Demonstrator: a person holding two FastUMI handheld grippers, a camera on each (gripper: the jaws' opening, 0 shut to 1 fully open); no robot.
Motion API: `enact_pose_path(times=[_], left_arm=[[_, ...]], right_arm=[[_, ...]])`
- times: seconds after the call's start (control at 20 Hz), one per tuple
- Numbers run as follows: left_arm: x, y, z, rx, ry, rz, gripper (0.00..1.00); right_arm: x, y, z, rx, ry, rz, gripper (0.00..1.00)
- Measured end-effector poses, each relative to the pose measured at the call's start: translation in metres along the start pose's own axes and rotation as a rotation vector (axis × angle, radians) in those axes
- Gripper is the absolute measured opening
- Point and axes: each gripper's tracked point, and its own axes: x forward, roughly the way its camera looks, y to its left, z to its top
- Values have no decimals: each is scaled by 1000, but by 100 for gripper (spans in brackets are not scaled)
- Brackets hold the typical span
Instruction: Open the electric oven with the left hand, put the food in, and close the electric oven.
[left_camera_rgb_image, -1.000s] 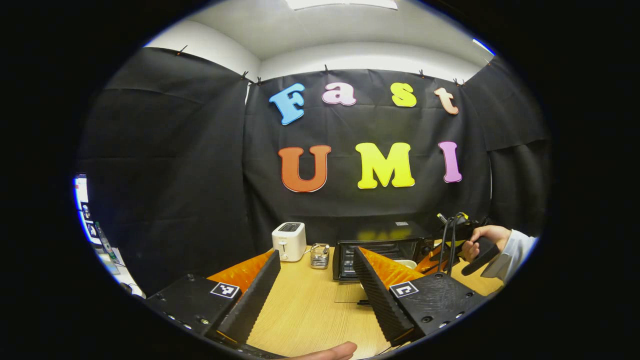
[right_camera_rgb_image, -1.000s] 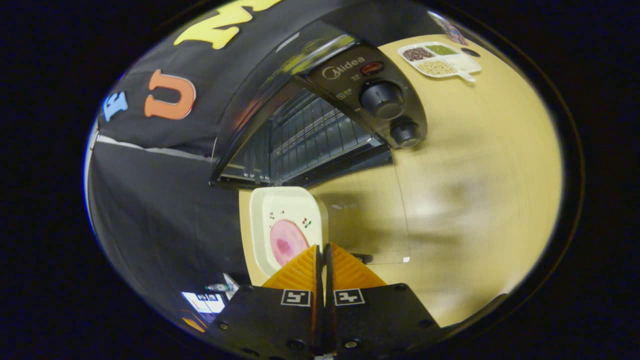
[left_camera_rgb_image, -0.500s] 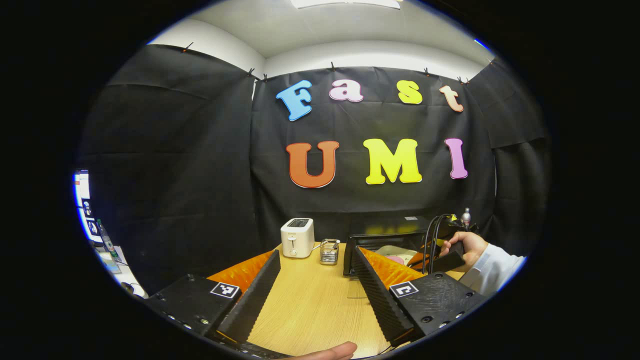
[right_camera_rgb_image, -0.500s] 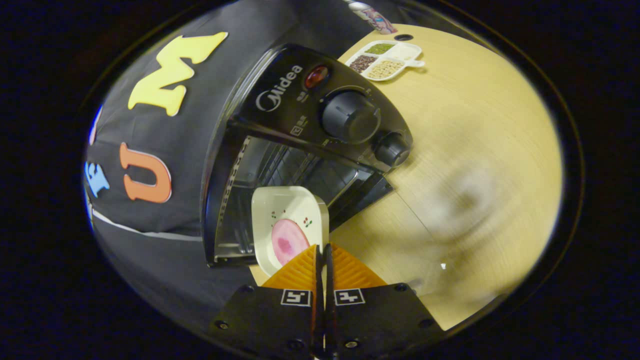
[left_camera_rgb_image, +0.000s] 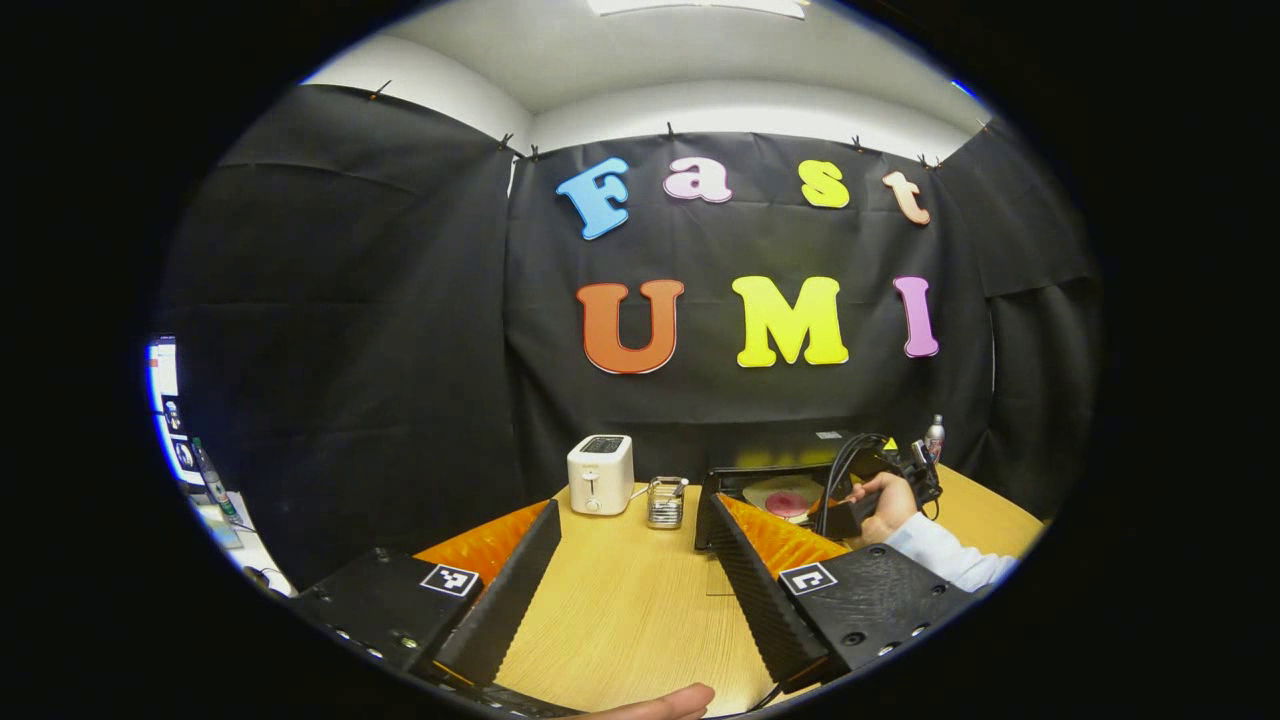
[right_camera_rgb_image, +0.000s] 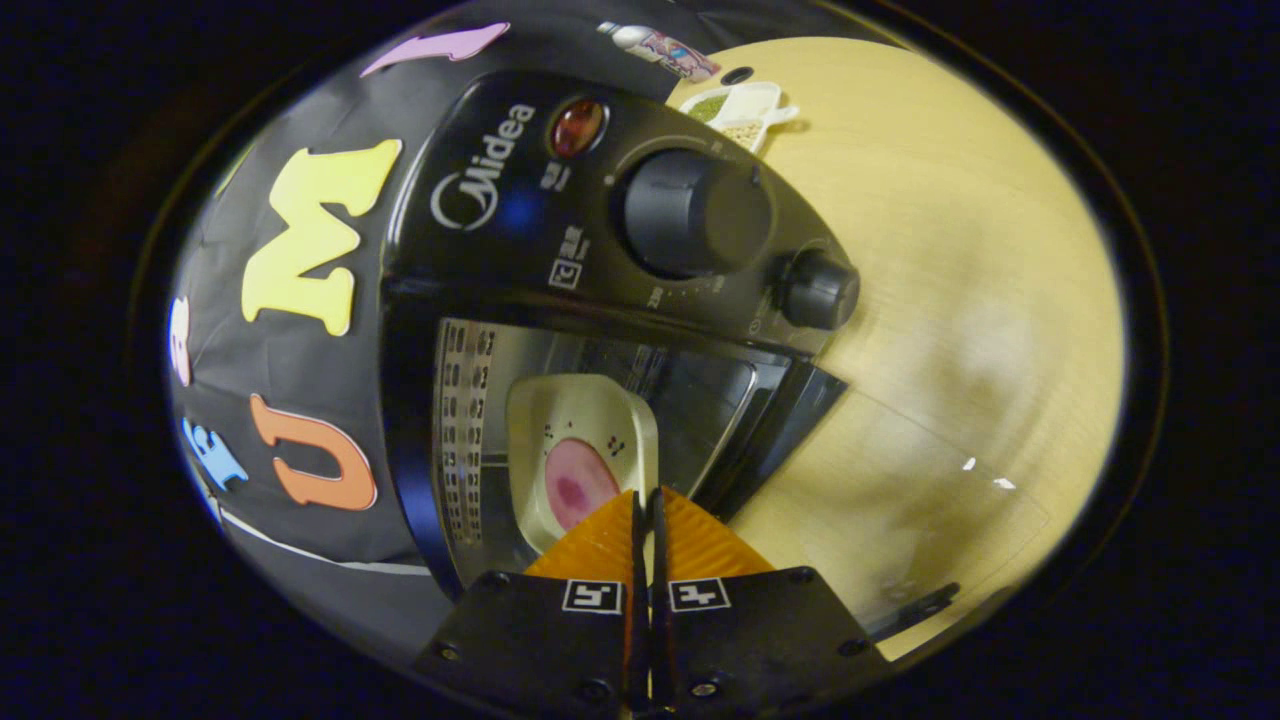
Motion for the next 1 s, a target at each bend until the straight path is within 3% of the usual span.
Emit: enact_pose_path(times=[0.35, 0.45, 0.5, 0.55, 0.6, 0.65, 0.7, 0.75, 0.85, 0.9, 0.95, 1.0], left_arm=[[4, -1, -15, -32, 21, -12, 93], [3, -9, -17, -64, 19, -43, 93], [4, -10, -18, -71, 19, -44, 93], [4, -8, -21, -71, 26, -43, 93], [3, -8, -22, -66, 28, -43, 93], [2, -10, -22, -62, 31, -46, 93], [0, -10, -21, -63, 25, -50, 93], [-1, -12, -19, -70, 22, -54, 93], [-7, -15, -17, -88, 17, -58, 93], [-9, -14, -19, -87, 22, -51, 93], [-10, -11, -20, -84, 20, -48, 93], [-13, -11, -20, -83, 16, -47, 93]], right_arm=[[22, 21, 11, -66, -109, 126, 2], [22, 21, 12, -66, -135, 163, 3], [23, 19, 10, -70, -130, 185, 11], [22, 18, 7, -70, -127, 208, 7], [27, 17, 4, -71, -119, 231, 18], [22, 11, 2, -83, -114, 228, 22], [22, 8, 2, -96, -114, 236, 39], [17, 6, 0, -113, -112, 243, 32], [8, 4, -5, -132, -100, 259, 44], [6, 1, -6, -132, -99, 257, 58], [-1, -1, -7, -136, -98, 261, 52], [-8, 0, -7, -149, -103, 268, 55]])
